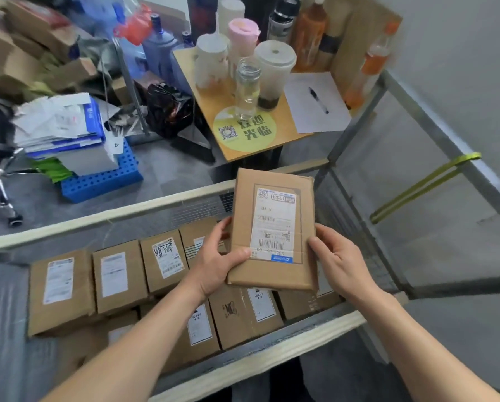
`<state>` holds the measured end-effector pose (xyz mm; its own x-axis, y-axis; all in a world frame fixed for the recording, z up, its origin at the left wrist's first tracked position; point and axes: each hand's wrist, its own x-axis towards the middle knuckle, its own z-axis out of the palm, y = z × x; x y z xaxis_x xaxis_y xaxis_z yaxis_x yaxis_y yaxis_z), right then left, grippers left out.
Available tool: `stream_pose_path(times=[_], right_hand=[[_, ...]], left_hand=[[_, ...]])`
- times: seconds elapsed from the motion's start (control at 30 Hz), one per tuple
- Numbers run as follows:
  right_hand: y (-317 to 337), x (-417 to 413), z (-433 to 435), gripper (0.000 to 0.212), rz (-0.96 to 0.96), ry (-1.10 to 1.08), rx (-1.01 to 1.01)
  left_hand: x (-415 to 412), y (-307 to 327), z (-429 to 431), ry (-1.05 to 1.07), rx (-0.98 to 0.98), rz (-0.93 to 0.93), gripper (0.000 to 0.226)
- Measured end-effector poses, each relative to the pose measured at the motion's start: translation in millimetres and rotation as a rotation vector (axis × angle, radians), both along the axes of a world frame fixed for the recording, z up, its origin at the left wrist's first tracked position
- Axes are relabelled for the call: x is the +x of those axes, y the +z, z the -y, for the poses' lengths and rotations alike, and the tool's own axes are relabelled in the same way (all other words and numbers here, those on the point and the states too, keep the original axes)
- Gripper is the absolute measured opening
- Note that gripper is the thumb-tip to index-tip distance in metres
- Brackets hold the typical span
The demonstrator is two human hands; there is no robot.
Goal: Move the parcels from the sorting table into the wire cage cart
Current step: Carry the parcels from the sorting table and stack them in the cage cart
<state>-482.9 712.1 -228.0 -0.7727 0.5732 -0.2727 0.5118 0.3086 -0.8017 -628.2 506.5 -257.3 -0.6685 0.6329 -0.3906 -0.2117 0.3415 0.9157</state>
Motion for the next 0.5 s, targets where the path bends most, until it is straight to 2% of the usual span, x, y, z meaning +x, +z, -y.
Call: stream_pose_path(times=[0.13, 0.3, 0.5], right_hand=[[-28, -27, -19, 0.032, 0.014, 0.074, -0.076], [-61, -52, -45, 0.029, 0.071, 0.162, -0.097], [-105, -67, -74, 0.025, 0.149, 0.199, -0.105]], left_hand=[[-10, -22, -8, 0.079, -0.075, 0.045, 0.106], [-12, -55, -26, 0.153, -0.16, 0.104, 0.093], [-12, -97, -53, 0.194, -0.204, 0.152, 0.105]])
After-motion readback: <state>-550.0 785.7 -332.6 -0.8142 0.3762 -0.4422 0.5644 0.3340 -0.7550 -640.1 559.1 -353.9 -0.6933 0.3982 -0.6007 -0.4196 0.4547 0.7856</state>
